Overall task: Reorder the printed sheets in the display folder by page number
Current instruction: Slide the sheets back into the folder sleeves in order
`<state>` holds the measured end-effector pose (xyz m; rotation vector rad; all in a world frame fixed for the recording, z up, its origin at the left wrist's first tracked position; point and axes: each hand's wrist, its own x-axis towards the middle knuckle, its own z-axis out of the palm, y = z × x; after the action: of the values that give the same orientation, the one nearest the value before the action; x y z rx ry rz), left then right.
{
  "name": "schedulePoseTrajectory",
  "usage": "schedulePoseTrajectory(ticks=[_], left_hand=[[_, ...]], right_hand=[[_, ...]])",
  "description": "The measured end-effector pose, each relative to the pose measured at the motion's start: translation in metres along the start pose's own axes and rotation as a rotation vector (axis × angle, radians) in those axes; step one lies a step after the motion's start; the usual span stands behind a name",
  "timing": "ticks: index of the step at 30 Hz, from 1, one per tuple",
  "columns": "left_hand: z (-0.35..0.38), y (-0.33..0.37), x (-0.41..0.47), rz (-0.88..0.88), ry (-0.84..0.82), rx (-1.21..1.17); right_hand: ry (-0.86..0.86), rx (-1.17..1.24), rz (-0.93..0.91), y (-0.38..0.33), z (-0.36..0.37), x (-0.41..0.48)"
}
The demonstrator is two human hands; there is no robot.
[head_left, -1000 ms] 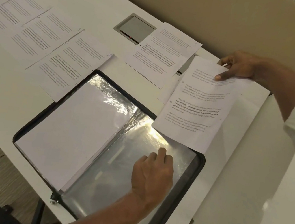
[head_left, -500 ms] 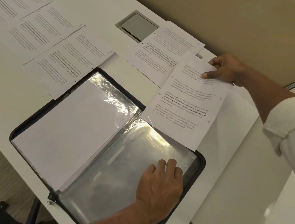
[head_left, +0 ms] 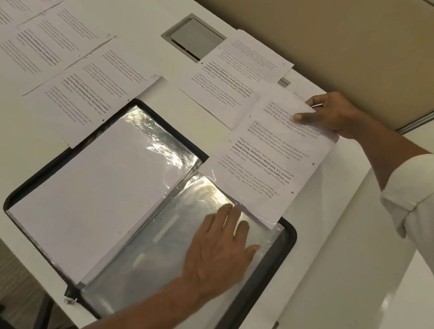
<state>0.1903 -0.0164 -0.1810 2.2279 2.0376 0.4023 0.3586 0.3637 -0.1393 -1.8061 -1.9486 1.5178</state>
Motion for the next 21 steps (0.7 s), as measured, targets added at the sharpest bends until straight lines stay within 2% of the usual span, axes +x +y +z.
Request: schedulePoseTrajectory(ticks=[7,13,21], left_hand=[[0.020,-0.034,0.012,0.017,-0.093,-0.048],[0.023,-0.061,0.037,0.143,-0.166,0.068],[0.012,-0.072,0.058,0.202,-0.140,0.091]], right_hand=[[-0.025,0.144,0.080,-0.005,-0.002,-0.013],[0.013,0.303,0.229,0.005,0.000,-0.023],[0.077,0.624,0.355,0.004,0.031,-0.052]])
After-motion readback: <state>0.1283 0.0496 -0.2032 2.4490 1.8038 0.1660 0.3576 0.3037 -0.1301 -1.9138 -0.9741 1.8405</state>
